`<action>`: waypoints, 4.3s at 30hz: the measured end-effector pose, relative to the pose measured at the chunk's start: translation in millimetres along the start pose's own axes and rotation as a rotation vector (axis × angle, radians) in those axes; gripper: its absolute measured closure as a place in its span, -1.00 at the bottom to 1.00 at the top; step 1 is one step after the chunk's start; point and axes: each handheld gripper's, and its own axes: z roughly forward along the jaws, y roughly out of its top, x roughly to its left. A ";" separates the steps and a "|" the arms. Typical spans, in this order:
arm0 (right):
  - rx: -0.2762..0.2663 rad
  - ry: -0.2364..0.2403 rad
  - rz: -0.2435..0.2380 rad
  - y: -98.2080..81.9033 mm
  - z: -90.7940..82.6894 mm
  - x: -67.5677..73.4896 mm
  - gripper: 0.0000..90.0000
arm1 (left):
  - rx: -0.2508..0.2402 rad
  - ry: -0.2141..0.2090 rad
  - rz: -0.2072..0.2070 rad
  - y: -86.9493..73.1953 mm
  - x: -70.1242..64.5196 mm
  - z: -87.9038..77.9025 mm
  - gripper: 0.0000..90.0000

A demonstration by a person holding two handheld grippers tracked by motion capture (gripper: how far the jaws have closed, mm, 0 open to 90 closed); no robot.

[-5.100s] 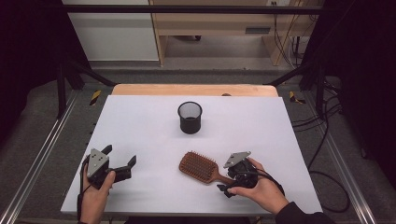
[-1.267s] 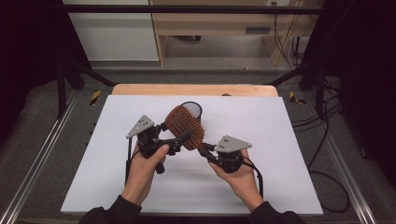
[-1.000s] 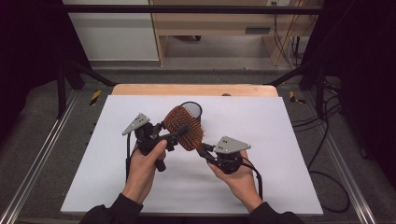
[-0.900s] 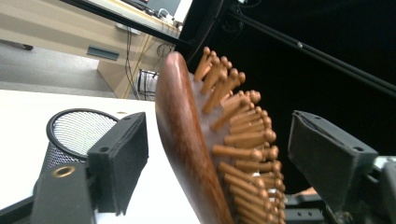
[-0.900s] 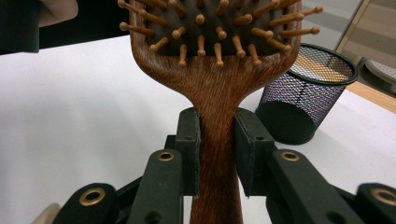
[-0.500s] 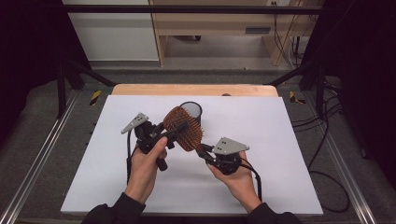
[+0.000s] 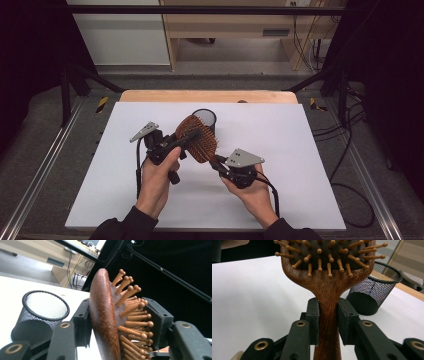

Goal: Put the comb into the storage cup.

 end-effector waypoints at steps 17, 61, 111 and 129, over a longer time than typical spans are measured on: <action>-0.004 0.006 0.016 -2.5 2.1 2.6 0.61 | -0.014 0.003 0.024 -3.0 -6.6 0.2 0.15; -0.030 -0.134 0.107 -33.7 -19.8 -19.4 -0.70 | -0.044 0.060 0.111 17.7 1.3 -16.2 0.16; -0.066 -0.142 0.222 -71.6 -80.8 -55.5 -0.91 | -0.054 0.093 0.194 72.6 -8.5 1.3 0.15; -0.068 -0.137 0.223 -72.2 -80.4 -57.1 -0.92 | -0.077 0.089 0.238 108.7 -3.7 36.8 0.15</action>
